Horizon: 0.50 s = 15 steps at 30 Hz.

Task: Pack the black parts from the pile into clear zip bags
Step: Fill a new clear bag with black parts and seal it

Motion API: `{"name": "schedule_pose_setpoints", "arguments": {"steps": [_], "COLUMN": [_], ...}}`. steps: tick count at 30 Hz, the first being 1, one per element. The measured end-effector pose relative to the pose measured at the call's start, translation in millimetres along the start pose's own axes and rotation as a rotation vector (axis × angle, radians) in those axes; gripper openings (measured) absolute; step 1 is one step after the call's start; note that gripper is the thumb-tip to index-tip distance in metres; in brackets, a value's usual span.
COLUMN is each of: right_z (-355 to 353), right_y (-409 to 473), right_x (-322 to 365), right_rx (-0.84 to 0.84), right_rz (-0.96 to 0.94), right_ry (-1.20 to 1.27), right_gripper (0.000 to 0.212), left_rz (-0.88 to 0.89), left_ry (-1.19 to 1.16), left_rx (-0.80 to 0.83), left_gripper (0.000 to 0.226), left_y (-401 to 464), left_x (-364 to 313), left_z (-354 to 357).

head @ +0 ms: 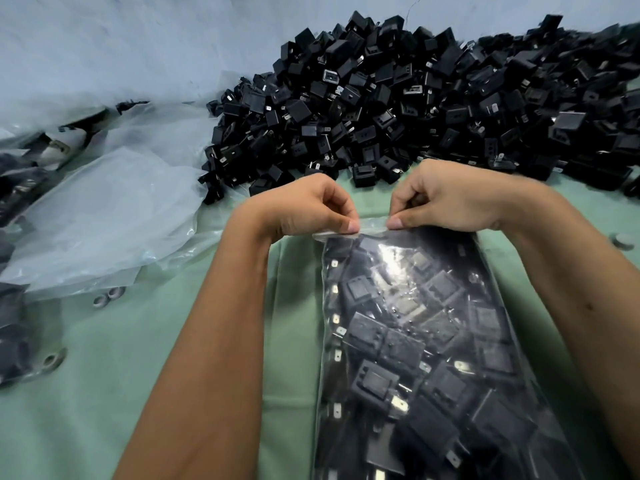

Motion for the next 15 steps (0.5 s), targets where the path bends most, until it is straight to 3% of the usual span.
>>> {"name": "schedule_pose_setpoints", "arguments": {"steps": [8, 15], "right_z": [-4, -4], "right_y": [-8, -4], "right_x": [-15, -15], "right_rx": [0.031, 0.005], "right_rz": [0.082, 0.048], "right_ry": [0.052, 0.052], "right_gripper": [0.021, 0.024], "left_rz": [0.075, 0.019], "left_ry": [-0.041, 0.055], "left_rx": [0.021, 0.012], "left_gripper": [0.006, 0.011], "left_y": [6, 13], "left_x": [-15, -16], "left_z": [15, 18]}}
Point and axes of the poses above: each hand's wrist, its own y-axis towards the middle knuckle, its own z-axis out of the palm, x = y × z, the point moved 8 cm from there along y, towards the middle knuckle, and after that the axes turned 6 degrees about y, right-handed, at the moved point
